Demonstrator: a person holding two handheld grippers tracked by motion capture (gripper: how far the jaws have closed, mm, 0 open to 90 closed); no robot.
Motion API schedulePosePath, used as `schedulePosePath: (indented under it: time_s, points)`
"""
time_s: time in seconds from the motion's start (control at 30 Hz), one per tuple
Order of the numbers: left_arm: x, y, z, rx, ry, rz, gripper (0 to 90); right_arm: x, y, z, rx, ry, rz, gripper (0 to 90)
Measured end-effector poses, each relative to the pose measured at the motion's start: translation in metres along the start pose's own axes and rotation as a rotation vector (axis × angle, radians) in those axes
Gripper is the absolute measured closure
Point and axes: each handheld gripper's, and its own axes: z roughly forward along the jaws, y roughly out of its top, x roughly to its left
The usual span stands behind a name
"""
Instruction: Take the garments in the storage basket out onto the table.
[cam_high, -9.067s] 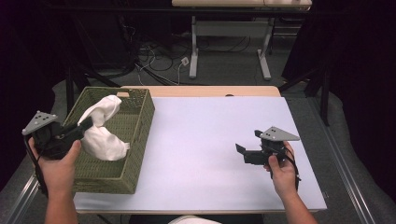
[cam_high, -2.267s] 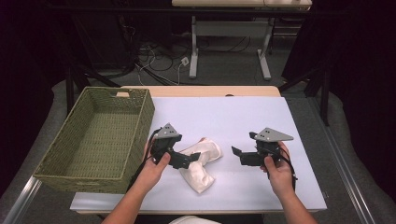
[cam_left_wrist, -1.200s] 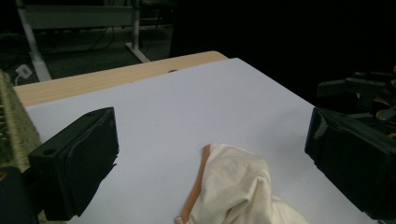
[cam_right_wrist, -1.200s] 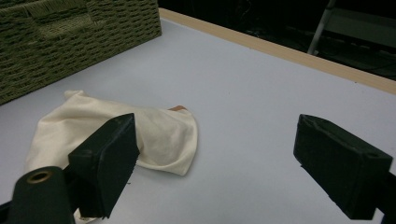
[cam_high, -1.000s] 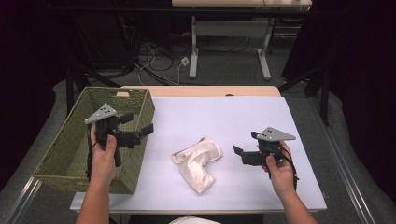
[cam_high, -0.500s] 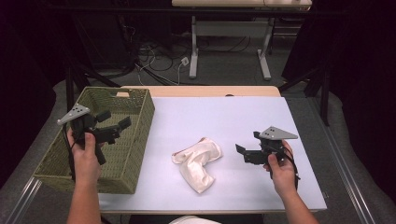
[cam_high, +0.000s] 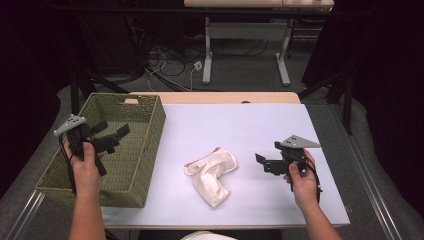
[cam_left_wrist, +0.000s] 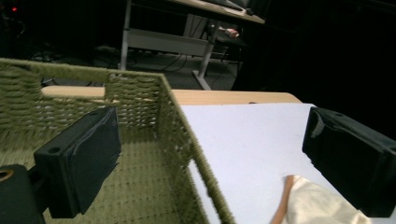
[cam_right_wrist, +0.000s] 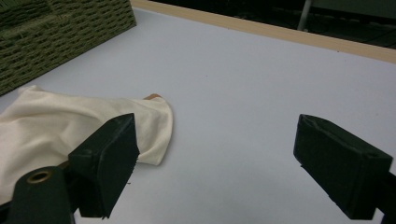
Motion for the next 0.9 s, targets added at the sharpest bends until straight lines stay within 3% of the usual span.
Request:
schedulePosePath:
  time_s: [0.43, 0.9]
  points:
    - [0.018, -0.010, 0.004, 0.010, 0.053, -0.036, 4.6, -0.008, -0.009, 0.008, 0.030, -0.060, 0.033, 13.4]
    - [0.017, -0.009, 0.003, 0.013, 0.057, -0.041, 4.6, -0.008, -0.013, 0.013, 0.049, -0.063, 0.043, 13.4]
